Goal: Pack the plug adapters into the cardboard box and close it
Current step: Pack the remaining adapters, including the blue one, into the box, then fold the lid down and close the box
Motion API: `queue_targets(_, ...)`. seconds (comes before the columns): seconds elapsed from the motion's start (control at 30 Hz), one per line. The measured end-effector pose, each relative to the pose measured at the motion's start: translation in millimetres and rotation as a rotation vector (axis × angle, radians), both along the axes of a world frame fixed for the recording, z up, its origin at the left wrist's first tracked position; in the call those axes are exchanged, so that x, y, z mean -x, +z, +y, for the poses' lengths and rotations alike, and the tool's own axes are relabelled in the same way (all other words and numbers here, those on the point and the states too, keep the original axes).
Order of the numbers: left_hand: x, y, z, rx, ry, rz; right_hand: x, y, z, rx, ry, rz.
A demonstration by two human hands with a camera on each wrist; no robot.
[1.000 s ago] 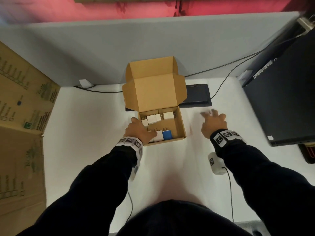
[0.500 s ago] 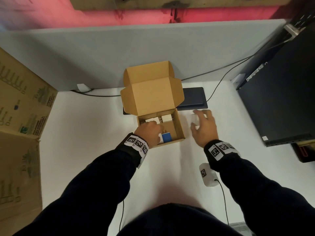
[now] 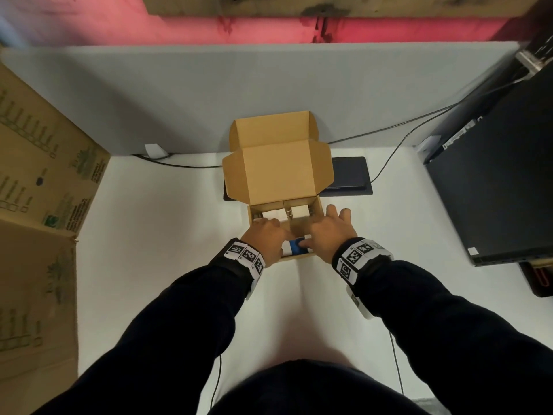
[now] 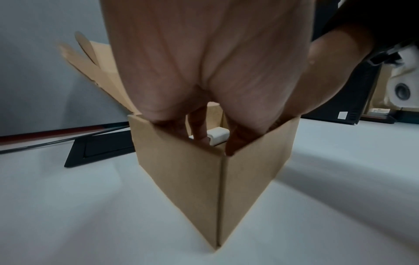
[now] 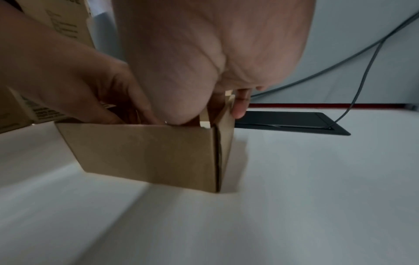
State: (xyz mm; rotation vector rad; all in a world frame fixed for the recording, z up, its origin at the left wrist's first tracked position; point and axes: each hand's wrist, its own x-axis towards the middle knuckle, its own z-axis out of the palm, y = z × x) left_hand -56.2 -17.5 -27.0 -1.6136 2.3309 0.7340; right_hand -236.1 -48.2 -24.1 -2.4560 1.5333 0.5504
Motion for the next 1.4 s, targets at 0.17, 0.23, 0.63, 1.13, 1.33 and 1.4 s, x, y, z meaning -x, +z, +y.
queue_targets(0.17, -4, -4, 3, 0.055, 0.080, 0.064, 17, -6, 8, 0.086, 0.070, -0.154)
queue_targets(0.23, -10, -3, 6, 0.173, 0.200, 0.147, 22, -6, 10, 0.146, 0.044, -0.195)
queue_targets(0.63, -59, 25, -7, 0.214, 1.182, 0.698, 8, 37, -29, 0.033, -0.811, -1.079)
queue_targets(1.13, -36, 38, 0, -0.200, 1.311, 1.191, 39, 65, -22, -0.494, -0.975, -1.160)
queue_targets(1.33, -35, 24, 24, -0.161, 1.088, 0.816, 49, 41, 8, -0.505, -0.920, -1.077)
queue_targets(1.4, -30, 18, 31, -0.161, 1.014, 0.695, 52, 25, 17, -0.464, -0.869, -1.036)
